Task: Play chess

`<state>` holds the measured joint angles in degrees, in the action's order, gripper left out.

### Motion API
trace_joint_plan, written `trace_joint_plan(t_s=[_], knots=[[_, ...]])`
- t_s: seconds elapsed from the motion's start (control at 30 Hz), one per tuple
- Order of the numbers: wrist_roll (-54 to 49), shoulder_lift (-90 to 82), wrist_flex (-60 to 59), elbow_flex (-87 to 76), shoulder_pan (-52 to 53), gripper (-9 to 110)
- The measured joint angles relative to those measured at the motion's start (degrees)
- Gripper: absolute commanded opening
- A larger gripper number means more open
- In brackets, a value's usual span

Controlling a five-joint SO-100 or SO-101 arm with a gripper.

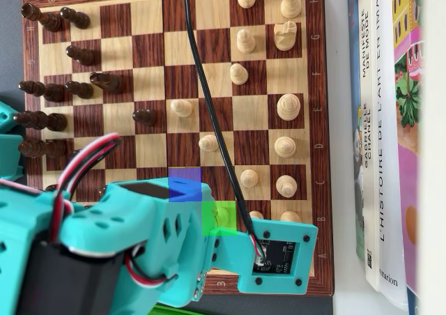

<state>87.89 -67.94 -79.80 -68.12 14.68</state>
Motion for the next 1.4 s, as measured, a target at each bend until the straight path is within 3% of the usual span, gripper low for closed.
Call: trace_joint_plan(t_s=[0.67, 1.17, 1.4], knots=[[0.0, -1.4, 0.0, 0.0, 0.0, 15], [0.0, -27.1, 0.1, -13.9, 0.0, 15], [0.1, -45.2, 7.8, -30.0, -3.2, 15]])
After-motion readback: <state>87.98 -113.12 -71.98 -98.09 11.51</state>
